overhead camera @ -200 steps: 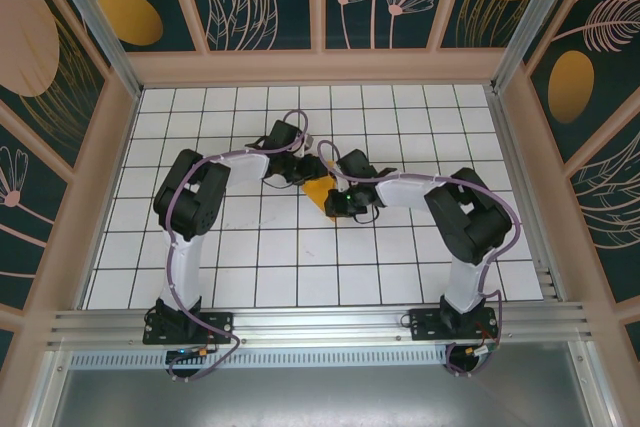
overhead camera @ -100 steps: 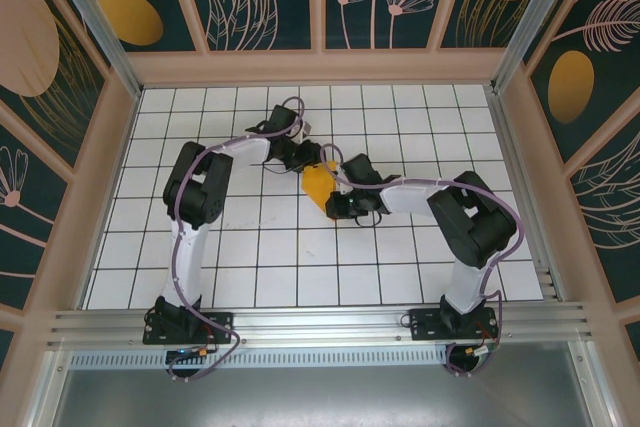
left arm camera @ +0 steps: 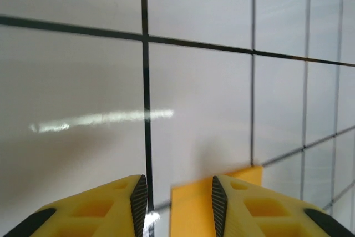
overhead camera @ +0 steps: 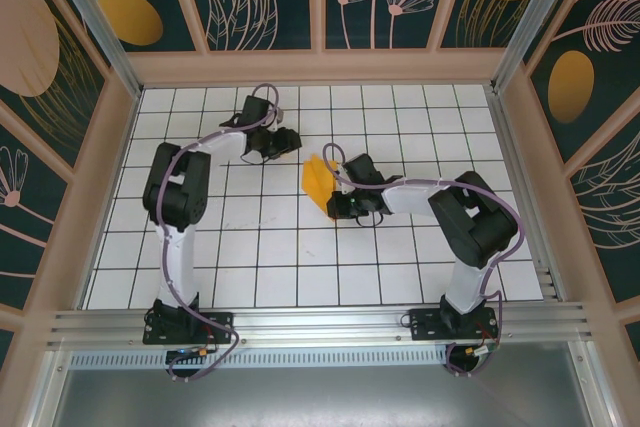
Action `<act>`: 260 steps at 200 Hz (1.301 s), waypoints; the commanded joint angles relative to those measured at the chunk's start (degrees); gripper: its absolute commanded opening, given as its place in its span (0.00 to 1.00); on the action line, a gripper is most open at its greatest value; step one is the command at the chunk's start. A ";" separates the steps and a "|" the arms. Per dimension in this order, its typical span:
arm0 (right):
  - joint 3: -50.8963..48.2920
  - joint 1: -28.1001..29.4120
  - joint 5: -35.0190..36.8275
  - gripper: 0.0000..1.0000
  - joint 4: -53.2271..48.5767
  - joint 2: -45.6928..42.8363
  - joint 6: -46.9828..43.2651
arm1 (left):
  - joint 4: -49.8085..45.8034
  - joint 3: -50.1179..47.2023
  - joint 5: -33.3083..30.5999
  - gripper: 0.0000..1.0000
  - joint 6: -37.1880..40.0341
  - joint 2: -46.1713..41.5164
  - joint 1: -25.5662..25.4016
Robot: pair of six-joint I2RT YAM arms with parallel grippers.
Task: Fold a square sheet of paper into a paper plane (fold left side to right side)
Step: Fourth fold the wing at the center of the table.
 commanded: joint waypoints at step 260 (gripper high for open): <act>-0.75 0.19 5.92 0.06 -16.15 5.32 -1.34 | 10.78 -11.62 5.06 0.33 -5.54 1.48 -11.02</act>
